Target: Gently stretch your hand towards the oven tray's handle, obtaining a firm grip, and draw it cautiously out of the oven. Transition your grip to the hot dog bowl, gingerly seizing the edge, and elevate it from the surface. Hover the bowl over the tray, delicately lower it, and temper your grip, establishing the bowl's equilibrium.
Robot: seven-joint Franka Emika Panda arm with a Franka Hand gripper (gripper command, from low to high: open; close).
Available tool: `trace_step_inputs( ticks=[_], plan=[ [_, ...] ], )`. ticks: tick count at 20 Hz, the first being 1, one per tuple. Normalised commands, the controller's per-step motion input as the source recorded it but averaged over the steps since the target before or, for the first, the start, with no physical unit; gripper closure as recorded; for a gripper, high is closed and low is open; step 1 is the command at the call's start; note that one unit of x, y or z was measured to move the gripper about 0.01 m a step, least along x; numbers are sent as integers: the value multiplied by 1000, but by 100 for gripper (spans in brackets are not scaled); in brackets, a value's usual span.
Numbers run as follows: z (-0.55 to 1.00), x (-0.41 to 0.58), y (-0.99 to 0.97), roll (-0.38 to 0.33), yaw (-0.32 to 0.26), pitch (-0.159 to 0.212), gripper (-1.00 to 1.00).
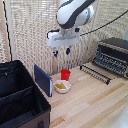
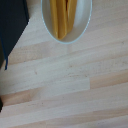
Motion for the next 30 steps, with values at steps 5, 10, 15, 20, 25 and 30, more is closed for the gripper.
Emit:
trace_step_inputs(
  ticks=[5,10,15,20,25,30],
  plan=[
    [-7,-84,-83,-319,199,2,-100],
    [0,-114,-126,-335,200,-16,-100],
    [0,-102,-127,-337,200,-28,-100],
    [0,-28,-121,-342,189,-75,-100],
    [0,81,-111,-353,129,-86,-100],
    [0,76,-118,-372,103,-54,-100]
  ],
)
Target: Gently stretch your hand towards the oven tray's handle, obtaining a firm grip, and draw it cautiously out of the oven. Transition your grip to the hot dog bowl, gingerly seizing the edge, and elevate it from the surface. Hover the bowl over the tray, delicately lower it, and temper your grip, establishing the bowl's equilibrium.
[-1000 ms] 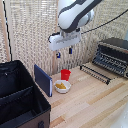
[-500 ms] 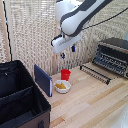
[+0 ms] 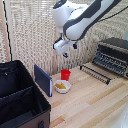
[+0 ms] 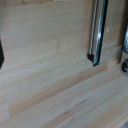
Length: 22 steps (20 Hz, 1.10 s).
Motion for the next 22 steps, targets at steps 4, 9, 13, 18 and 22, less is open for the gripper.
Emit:
trace_step_inputs(
  ticks=[4,9,13,18,22],
  plan=[
    [0,66,-234,-375,34,-3,-100],
    [0,47,-306,-375,11,0,-100],
    [-24,104,-337,-362,32,0,-100],
    [-151,177,-417,-285,101,0,-100],
    [-154,141,-472,-204,152,2,-100]
  ],
)
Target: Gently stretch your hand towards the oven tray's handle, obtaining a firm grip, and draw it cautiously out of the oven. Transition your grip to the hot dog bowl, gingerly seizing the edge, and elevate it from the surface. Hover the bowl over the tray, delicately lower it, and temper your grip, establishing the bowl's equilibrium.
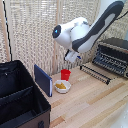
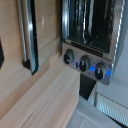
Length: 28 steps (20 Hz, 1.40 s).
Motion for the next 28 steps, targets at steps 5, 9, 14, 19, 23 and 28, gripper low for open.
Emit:
trace_step_inputs(
  ticks=[5,9,14,19,23,28],
  plan=[
    [-62,26,-559,-208,121,0,-100],
    [-19,0,-684,-172,97,0,-100],
    [-161,0,-633,-170,70,2,-100],
    [-164,85,-563,-102,9,-2,-100],
    [-21,242,-566,-11,-37,-35,-100],
    [0,263,-557,57,-66,-39,-100]
  ],
)
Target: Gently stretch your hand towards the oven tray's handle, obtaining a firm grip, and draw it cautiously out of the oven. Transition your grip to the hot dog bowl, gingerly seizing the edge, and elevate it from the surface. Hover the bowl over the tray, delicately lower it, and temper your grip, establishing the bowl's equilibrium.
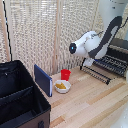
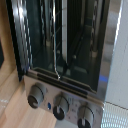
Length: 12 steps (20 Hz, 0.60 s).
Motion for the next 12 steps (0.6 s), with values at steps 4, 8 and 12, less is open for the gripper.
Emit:
trace_step_inputs(
  ticks=[4,8,12],
  plan=[
    [-38,154,-596,59,-71,-43,-100],
    [-108,10,-629,55,-76,-70,-100],
    [-2,0,-616,56,-12,-57,-100]
  ],
)
